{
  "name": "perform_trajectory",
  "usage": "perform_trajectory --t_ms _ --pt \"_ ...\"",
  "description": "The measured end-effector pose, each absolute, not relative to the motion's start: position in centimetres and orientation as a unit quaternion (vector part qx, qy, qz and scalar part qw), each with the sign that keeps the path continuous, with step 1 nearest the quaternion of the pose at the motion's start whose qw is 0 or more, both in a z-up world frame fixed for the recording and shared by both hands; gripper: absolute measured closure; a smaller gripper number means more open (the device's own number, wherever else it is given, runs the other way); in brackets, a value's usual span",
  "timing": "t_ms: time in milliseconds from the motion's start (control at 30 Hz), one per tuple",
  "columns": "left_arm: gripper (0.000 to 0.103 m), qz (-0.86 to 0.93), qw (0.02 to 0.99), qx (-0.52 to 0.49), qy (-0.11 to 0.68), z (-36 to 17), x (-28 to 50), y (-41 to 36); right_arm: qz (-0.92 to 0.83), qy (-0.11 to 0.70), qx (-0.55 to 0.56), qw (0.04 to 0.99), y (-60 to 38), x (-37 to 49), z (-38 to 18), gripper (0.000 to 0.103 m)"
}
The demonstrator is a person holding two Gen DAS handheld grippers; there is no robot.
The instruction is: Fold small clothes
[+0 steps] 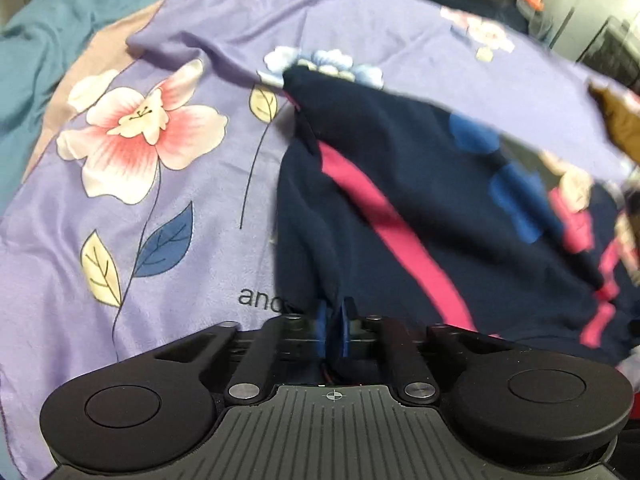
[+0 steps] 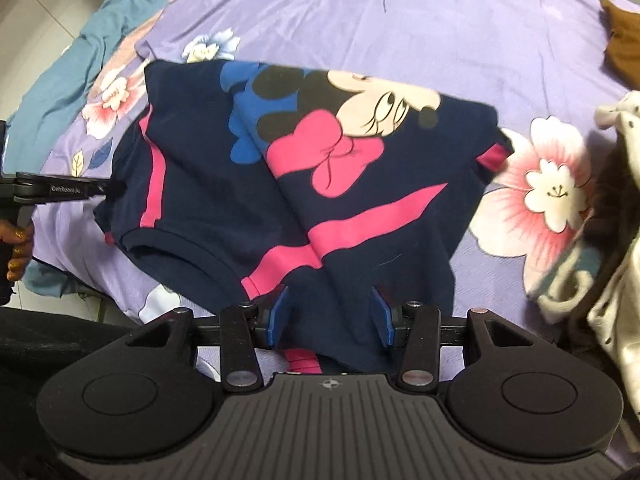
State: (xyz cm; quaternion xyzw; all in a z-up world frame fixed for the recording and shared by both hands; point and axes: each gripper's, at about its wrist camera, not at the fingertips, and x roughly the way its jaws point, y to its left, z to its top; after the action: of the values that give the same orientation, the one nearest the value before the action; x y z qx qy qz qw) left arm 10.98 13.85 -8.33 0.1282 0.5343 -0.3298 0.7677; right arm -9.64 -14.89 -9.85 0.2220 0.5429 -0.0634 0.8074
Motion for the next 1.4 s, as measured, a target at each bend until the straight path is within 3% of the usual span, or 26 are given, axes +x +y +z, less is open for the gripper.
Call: perform_trajectory --t_ms 267,467,567,633,700,733,767,1033,1133,1400 --pt "0.067 -0.319 0.764 0.137 0.544 -7.3 10.4 16.6 -0.055 0.540 0.211 0.813 -15.1 -10.3 -9.1 0.053" --pt "0.060 -0.300 0.760 0.145 0.558 -8.5 11.2 16.2 -0.069 0.576 0.223 0.784 -15.7 -10.3 -12.4 0.049" --pt "0.052 -0.302 0.755 0.161 0.559 -8.4 11.5 15.7 -0.063 0.580 0.203 0.786 -15.4 -10.7 -13.3 0.045" --pt "0.029 -0.304 0.757 0.165 0.554 -8.0 11.4 15.9 -0.059 0.591 0.181 0.784 -15.0 -11.0 -12.9 0.043" --pt "0.019 -0.303 0.765 0.176 0.541 -7.4 11.2 16.2 -0.063 0.609 0.171 0.772 -15.0 -11.7 -12.7 0.035" --pt "0.004 -0.303 0.767 0.183 0.535 -7.2 11.0 16.3 -0.072 0.618 0.172 0.764 -15.2 -12.1 -12.8 0.037" --pt "0.000 -0.298 0.771 0.193 0.528 -6.9 10.7 16.3 -0.080 0.621 0.175 0.760 -15.3 -12.7 -12.8 0.040" --pt "0.000 -0.316 0.776 0.270 0.474 -5.5 7.4 12.8 -0.106 0.597 0.225 0.763 -17.4 -13.7 -12.1 0.039" --pt "0.000 -0.340 0.768 0.295 0.455 -5.2 4.9 9.8 -0.107 0.587 0.223 0.771 -18.2 -13.1 -11.5 0.025" --pt "0.000 -0.461 0.709 0.296 0.445 -4.8 -6.1 -1.2 -0.074 0.526 0.329 0.780 -24.3 -11.8 -9.5 0.025"
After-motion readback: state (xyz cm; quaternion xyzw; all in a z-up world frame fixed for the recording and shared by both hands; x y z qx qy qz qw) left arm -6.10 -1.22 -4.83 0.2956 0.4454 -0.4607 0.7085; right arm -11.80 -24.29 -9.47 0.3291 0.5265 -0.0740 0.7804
